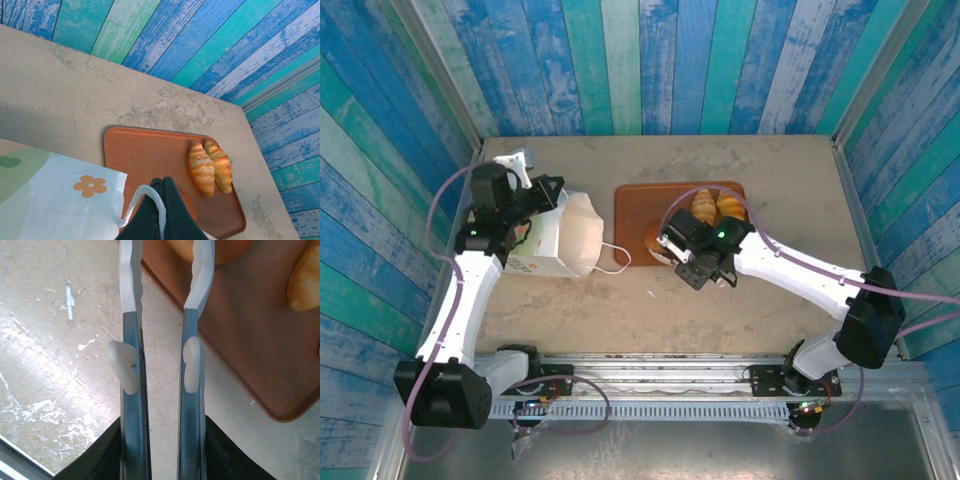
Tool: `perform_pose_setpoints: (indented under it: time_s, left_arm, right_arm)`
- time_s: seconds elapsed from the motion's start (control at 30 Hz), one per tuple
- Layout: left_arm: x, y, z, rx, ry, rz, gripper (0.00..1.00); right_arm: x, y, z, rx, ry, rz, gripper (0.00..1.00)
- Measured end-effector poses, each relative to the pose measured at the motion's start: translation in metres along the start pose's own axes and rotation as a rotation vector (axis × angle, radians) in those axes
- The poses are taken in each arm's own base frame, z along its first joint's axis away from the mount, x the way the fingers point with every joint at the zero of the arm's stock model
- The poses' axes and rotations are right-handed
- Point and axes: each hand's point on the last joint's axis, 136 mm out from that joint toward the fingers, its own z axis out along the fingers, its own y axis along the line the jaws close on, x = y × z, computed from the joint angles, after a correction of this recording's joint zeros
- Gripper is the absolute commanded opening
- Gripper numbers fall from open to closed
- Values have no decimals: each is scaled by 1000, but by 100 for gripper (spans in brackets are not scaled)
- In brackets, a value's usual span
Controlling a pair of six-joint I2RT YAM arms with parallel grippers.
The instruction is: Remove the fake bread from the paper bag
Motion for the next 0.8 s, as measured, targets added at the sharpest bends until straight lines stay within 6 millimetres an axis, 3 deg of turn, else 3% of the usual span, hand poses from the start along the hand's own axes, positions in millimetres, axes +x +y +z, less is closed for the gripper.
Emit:
perform_pose_setpoints:
  time_s: [0.2,0.33,0.47,0.8]
  left_arm:
    - [0,0,0,0,0,0,0]
    - [0,0,0,0,0,0,0]
    - [0,0,0,0,0,0,0]
    - [0,0,0,0,0,1,0]
  right_arm:
    - [-12,0,-22,-58,-75,47,44]
    - [-21,-21,-28,-107,-96,198,49]
    - [-30,-42,-22,-168,-78,334,51]
    - [-33,-33,7,-207,47,367,56]
